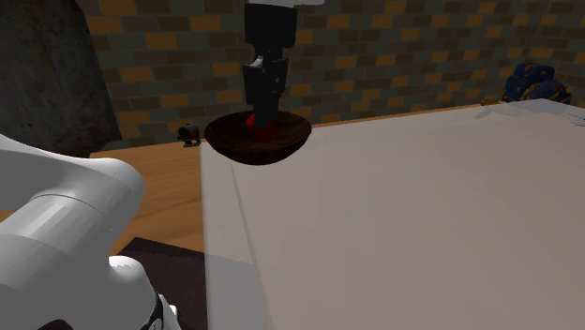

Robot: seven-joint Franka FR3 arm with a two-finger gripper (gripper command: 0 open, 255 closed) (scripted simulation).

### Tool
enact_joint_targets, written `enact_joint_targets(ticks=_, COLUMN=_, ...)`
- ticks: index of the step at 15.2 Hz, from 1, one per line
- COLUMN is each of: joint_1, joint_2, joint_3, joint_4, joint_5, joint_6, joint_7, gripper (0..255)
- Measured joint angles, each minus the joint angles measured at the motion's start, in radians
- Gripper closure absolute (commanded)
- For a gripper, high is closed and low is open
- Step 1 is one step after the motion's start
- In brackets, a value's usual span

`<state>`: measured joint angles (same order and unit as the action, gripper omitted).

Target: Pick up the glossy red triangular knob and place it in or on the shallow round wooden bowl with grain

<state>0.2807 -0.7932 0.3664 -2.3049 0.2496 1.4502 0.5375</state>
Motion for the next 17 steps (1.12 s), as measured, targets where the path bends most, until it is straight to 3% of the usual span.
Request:
enact_joint_targets(ticks=6, joint_1=0.000, joint_2=0.000, joint_3=0.000, joint_4=0.000, joint_5=0.000, joint_6=0.000, joint_7=0.000, gripper=0)
enact_joint_targets(ticks=11, joint_1=-0.013, joint_2=0.046, joint_3=-0.015, joint_4=0.138, joint_5=-0.020, joint_6=-0.091, joint_7=0.008, gripper=0)
enact_joint_targets(ticks=17, joint_1=-0.015, joint_2=0.057, joint_3=-0.015, joint_4=0.162, joint_5=-0.022, joint_6=-0.105, joint_7=0.011, gripper=0)
